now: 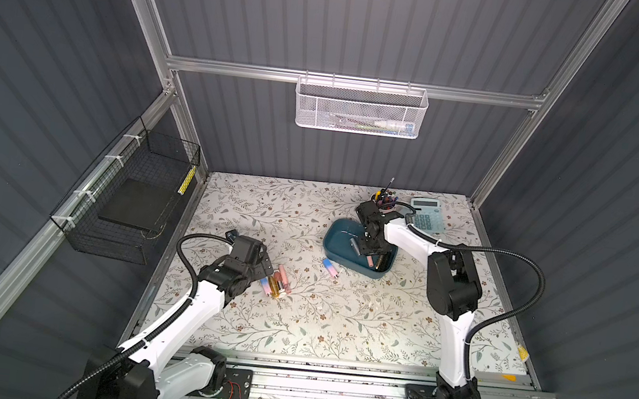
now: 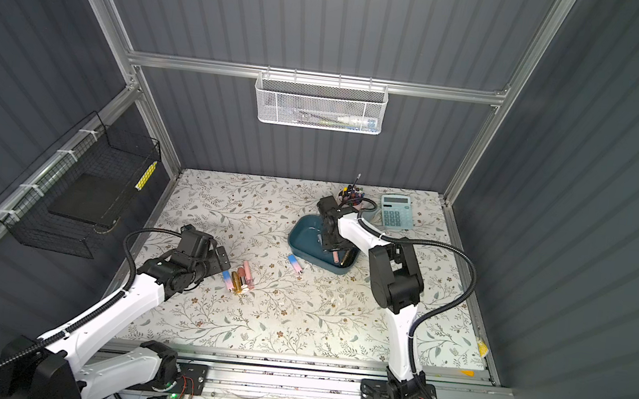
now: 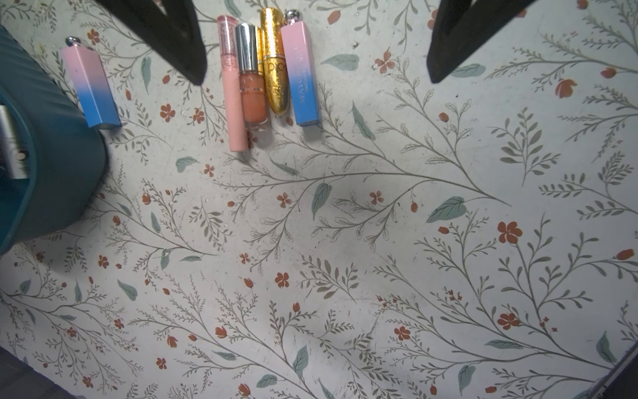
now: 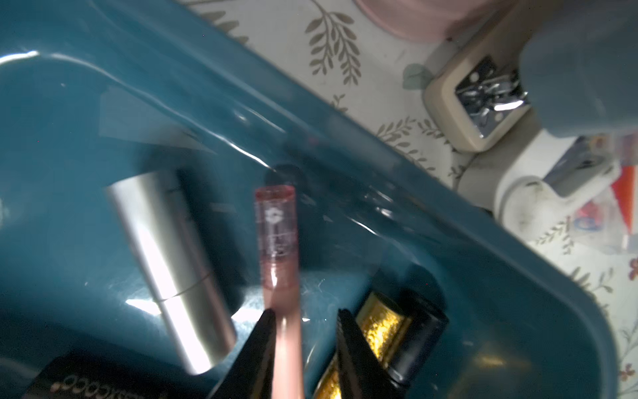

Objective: Put the lipstick into the storage box
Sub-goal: Place the lipstick in the storage box.

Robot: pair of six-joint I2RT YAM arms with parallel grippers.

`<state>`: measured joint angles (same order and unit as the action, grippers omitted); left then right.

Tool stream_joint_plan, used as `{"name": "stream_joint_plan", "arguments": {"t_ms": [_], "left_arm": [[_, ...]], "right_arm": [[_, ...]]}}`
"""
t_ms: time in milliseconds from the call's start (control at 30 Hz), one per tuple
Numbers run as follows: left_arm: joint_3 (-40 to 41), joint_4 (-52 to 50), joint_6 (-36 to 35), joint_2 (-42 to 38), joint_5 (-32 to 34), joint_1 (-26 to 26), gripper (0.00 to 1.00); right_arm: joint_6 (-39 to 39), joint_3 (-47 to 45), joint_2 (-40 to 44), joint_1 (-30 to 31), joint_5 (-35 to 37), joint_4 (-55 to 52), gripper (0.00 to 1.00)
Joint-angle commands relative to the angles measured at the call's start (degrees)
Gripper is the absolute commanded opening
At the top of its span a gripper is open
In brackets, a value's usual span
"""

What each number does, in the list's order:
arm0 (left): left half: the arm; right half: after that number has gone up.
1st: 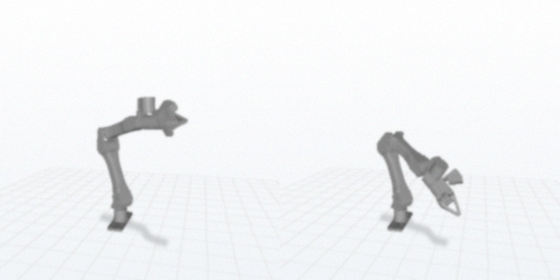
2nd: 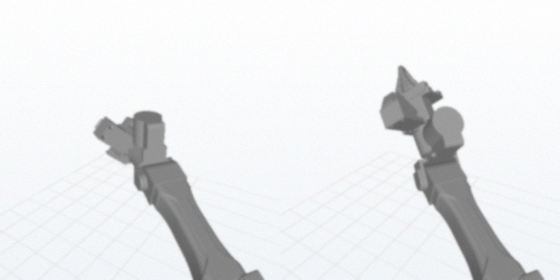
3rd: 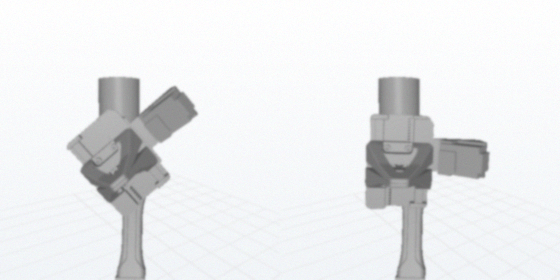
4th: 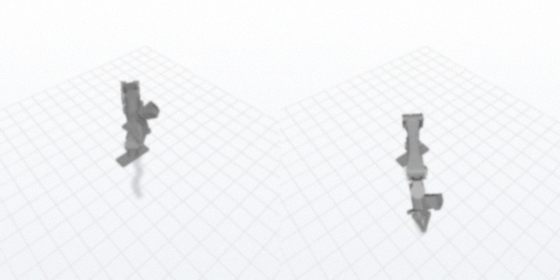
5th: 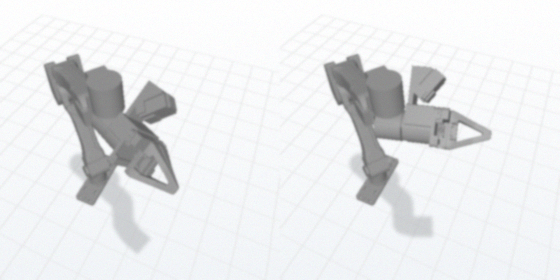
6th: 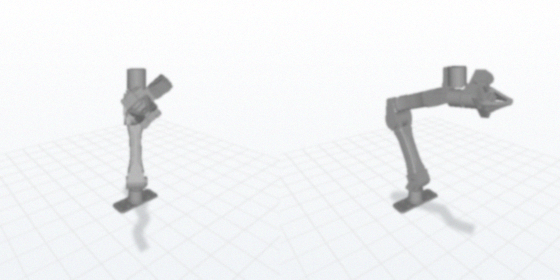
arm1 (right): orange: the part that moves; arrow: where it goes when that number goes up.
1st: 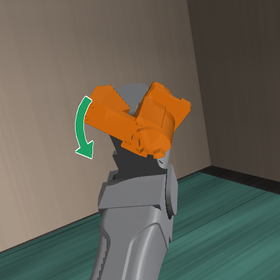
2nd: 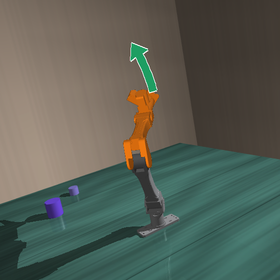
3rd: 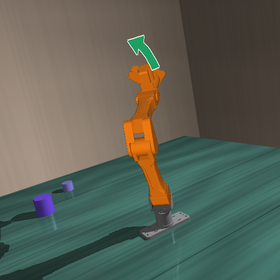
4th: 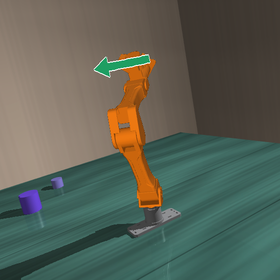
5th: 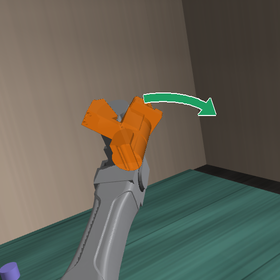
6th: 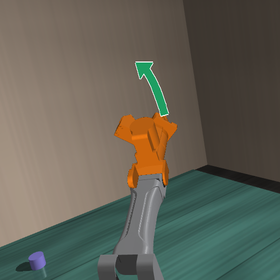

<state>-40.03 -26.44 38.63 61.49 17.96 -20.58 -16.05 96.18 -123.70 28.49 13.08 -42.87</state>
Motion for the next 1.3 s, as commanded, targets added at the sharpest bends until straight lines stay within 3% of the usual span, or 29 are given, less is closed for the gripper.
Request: {"name": "stream_joint_plan", "arguments": {"t_ms": [0,267,367,833,1267], "left_arm": [[-1.35,-0.36,-0.18,-1.3,-0.46,-0.16,1.0],[-0.43,-1.6,0.82,-3.35,-0.3,-0.16,1.0],[0.28,-2.43,1.48,-4.85,-0.35,-0.16,1.0],[-0.78,-9.0,2.23,-12.23,2.94,-0.16,1.0],[-1.07,-10.58,1.89,-13.81,3.93,-0.16,1.0]], "right_arm": [[-0.14,-1.88,3.91,0.24,0.57,-0.39,0.34],[0.06,-1.82,10.8,7.49,3.32,-1.21,0.36],[-0.79,-0.31,10.81,11.3,0.95,-1.41,0.36],[-4.05,8.51,-0.55,24.06,-12.67,1.3,0.36],[-4.6,15.05,-7.66,28.68,-16.25,1.0,0.37]]}}
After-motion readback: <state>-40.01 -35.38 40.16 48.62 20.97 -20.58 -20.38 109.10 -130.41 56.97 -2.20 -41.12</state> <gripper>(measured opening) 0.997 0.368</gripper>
